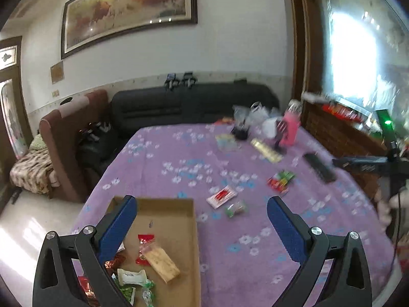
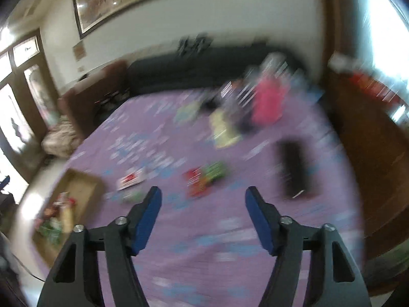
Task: Organize snacks
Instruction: 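Lift both tools away from the box and return over the snacks, then grasp a clear green candy packet with the right gripper while the left grasps a white sausage packet, then carry both packets over the box and open both grippers to drop them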
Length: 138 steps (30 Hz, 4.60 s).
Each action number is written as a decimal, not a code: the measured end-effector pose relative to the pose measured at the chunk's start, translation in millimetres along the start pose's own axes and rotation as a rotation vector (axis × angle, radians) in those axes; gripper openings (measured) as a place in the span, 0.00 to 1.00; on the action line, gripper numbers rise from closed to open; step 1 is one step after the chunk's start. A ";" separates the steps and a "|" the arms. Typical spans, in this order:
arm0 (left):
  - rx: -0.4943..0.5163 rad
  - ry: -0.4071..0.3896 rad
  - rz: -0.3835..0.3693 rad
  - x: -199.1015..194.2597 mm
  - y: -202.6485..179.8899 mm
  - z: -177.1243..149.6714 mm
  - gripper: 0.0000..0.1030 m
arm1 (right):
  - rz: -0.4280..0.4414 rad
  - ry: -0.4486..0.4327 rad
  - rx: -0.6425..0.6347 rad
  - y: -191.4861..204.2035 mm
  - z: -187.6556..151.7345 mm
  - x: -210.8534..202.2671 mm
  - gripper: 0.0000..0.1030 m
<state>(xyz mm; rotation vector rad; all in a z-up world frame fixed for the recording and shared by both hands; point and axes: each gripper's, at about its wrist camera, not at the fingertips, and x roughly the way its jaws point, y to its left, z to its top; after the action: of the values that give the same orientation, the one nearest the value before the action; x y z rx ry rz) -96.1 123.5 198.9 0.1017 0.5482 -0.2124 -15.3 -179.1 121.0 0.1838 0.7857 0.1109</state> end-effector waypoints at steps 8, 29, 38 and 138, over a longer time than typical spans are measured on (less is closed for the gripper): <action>0.021 0.076 0.152 53.7 5.1 -6.8 1.00 | 0.107 0.191 -0.024 94.1 -31.2 134.2 0.55; 0.040 0.134 0.228 85.9 17.0 -17.5 1.00 | -0.048 0.216 -0.088 97.1 -41.9 166.1 0.27; -0.008 0.232 0.005 121.7 1.2 -8.6 1.00 | 0.023 0.131 0.032 35.1 -56.6 134.7 0.25; -0.347 0.186 -0.026 -24.3 127.4 -138.9 0.70 | 0.421 0.260 -0.245 280.5 -102.3 105.4 0.36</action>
<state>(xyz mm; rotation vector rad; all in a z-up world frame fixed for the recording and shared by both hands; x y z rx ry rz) -157.6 272.9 98.8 -0.2245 0.7638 -0.1309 -22.6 125.5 34.8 0.1004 0.9750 0.6366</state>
